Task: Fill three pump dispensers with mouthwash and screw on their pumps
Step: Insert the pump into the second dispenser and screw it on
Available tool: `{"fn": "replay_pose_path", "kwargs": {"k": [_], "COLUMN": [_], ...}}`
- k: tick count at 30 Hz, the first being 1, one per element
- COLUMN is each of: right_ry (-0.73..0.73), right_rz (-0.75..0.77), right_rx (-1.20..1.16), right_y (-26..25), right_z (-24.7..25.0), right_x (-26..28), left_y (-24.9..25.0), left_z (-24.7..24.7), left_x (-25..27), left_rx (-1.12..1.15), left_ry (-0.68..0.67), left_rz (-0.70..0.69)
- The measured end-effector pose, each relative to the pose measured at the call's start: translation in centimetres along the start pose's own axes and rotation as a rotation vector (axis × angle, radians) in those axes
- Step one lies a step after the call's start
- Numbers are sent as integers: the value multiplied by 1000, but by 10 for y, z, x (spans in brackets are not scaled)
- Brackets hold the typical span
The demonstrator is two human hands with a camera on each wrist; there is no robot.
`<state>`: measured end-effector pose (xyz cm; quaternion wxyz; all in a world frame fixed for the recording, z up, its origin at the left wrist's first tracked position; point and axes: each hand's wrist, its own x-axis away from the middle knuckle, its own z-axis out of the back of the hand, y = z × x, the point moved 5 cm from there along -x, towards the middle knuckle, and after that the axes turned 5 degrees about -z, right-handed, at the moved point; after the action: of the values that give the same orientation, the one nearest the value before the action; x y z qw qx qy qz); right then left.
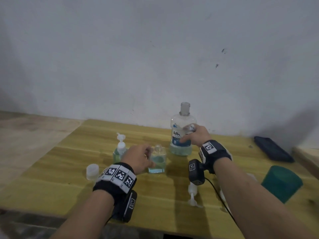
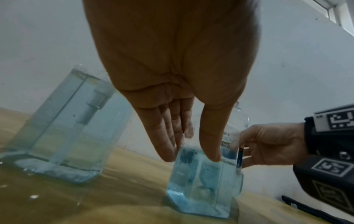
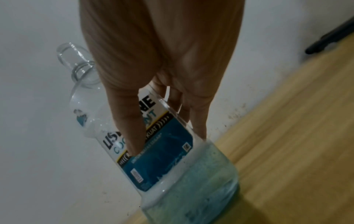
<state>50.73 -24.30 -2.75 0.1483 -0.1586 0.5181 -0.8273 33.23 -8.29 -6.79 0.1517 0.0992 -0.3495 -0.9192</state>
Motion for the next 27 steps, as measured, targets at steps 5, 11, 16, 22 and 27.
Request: {"fn": "replay_pose_path", "kwargs": {"k": [5, 11, 16, 22, 27], "right_ry": [24, 164, 264, 335, 124], "right_rz": [-31, 74, 372, 471, 578], "right_rx": [-129, 294, 684, 1015, 1101], "right_y": [12, 8, -21, -32, -29], "right_z": [-1, 8, 23, 26, 12], "right_x": [-11, 1, 46, 83, 99], "left_y": [-1, -3, -6, -4, -2], "left_z": [0, 1, 0, 0, -1], "left_x": [-1, -5, -7, -7, -7], "left_rx": [22, 39, 8, -12, -7], "left_ry": [-10, -46, -42, -54, -56], "left_rz": [0, 7, -5, -6, 0]}}
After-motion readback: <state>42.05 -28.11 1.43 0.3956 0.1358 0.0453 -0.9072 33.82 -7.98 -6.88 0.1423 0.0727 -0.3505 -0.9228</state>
